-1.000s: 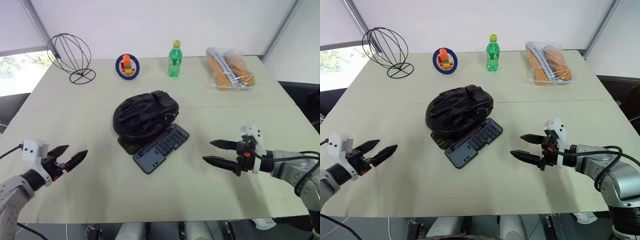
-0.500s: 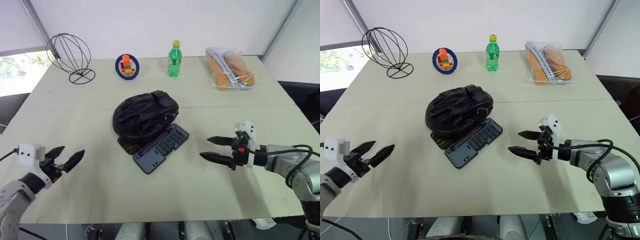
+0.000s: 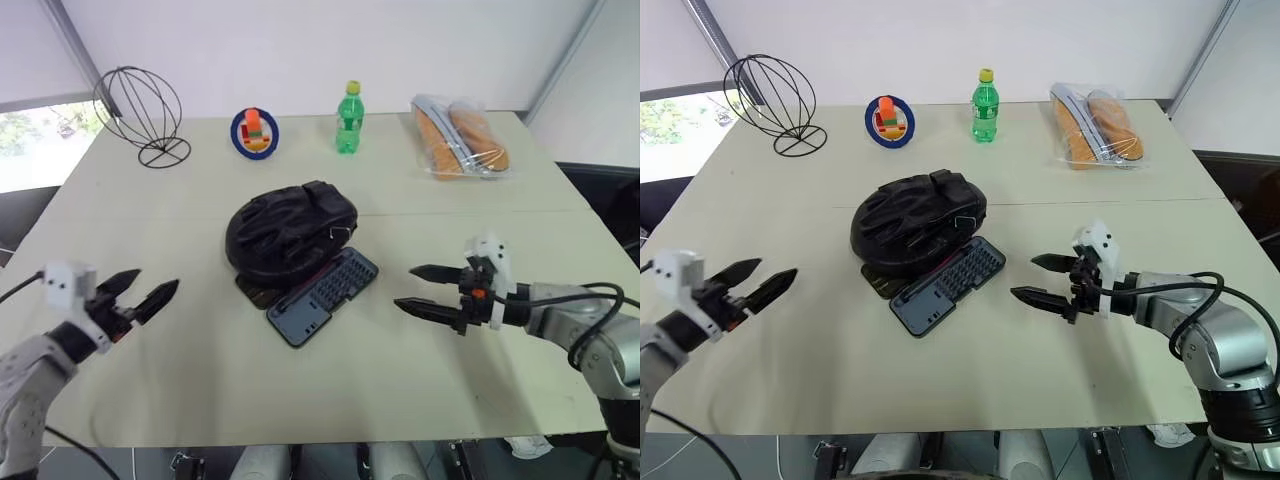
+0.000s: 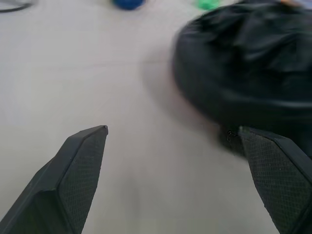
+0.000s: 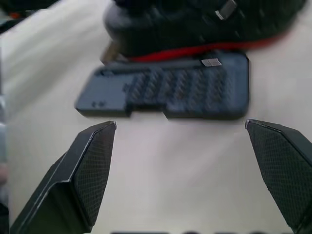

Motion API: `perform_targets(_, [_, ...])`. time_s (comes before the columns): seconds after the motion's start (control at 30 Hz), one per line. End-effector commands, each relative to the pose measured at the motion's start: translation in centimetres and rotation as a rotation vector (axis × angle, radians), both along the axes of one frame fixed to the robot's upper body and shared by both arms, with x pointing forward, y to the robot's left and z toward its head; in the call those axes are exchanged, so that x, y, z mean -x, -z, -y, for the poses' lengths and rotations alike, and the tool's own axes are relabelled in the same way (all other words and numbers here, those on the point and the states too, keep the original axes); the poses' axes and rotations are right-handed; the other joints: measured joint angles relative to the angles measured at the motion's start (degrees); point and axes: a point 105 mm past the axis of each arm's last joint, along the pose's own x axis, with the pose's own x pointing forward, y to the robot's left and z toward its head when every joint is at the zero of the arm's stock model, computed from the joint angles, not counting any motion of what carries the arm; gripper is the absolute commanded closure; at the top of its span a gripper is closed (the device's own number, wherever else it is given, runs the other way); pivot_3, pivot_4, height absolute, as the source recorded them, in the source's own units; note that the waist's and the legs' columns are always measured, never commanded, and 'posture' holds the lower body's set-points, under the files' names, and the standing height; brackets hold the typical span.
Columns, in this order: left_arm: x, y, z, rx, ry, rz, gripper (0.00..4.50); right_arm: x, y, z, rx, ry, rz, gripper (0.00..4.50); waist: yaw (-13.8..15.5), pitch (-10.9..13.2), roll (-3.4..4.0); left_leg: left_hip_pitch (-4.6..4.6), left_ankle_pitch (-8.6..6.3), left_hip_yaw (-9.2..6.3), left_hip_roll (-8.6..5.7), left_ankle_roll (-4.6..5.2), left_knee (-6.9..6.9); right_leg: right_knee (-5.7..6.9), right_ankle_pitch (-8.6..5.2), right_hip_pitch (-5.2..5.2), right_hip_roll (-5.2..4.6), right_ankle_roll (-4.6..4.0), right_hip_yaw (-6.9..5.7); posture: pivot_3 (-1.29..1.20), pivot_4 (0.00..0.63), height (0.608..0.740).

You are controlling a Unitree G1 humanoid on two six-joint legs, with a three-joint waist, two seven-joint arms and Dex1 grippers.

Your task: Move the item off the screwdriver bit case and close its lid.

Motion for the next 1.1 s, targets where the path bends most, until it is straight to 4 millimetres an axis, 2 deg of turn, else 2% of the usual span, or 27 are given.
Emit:
perform_targets(0.03, [-2.4,-1.6,2.9,-0.034,0.152,0.062,0.00,0.6,-2.3,-2.4,-0.029,-0.073,0.088,0.08,0.0,0.0,-0.04,-0.01,0.01,-0.05,-0.01,-0.01,0.03,-0.01,0.01,0.03,0.07,0.00,-0.06,0.00,0.150,0.740])
perform_targets(0.23, [-7.0,-1.4,6.5,-0.110,0.321,0.105,0.00,0.8,-3.0,-4.1,-0.052,-0.085,0.124,0.08,-0.1,0.0,-0.04,-0.02,-0.01,-0.02,-0.07,0.03,0.01,-0.03,0.05,-0.01,0.09,0.04,-0.05,0.00,0.150,0.740])
perform_targets(0.47, [-10.9,1.0,9.3,-0.121,0.401,0.072,0.00,1.3,-2.3,-4.1,-0.058,-0.006,0.135,0.08,0.1,0.0,-0.06,-0.07,-0.01,-0.05,-0.08,0.03,0.00,-0.01,0.07,-0.06,0.07,0.07,-0.06,0.00,0.150,0.740])
perform_targets(0.57, [-11.3,1.1,9.9,-0.108,0.434,0.076,0.90,1.4,-2.2,-3.8,-0.061,0.033,0.143,0.00,0.0,0.0,-0.07,-0.06,-0.02,-0.04,-0.15,0.07,0.05,-0.01,0.11,-0.02,0.00,0.14,-0.05,0.00,0.150,0.740])
perform_targets(0.8, [-11.9,0.5,10.1,-0.099,0.422,0.121,4.39,1.4,-1.7,-3.7,-0.060,0.073,0.148,0.00,0.0,0.0,-0.06,-0.02,-0.03,-0.05,-0.15,0.08,0.12,0.06,0.13,0.01,0.01,0.18,-0.05,0.00,0.150,0.740])
perform_targets(0.97, [-12.3,-0.7,10.0,-0.071,0.377,0.172,4.45,1.2,-1.3,-3.6,-0.051,0.077,0.143,0.00,0.0,0.0,-0.06,-0.03,-0.03,-0.05,-0.16,0.09,0.16,0.06,0.15,0.04,0.01,0.20,-0.06,0.00,0.150,0.740])
perform_targets(1.03, [-12.8,-2.5,9.1,-0.016,0.293,0.236,4.45,1.1,-1.2,-3.6,-0.044,0.074,0.143,0.00,0.0,0.0,-0.07,-0.03,-0.03,-0.06,-0.17,0.09,0.18,0.06,0.16,0.04,0.02,0.22,-0.06,0.00,0.150,0.740])
perform_targets(1.1, [-13.4,-4.5,6.6,0.018,0.134,0.314,4.45,1.0,-1.2,-3.6,-0.043,0.072,0.143,0.00,-0.2,0.0,-0.13,-0.04,-0.03,-0.06,-0.16,0.09,0.18,0.07,0.16,0.03,0.02,0.23,-0.05,0.00,0.150,0.740])
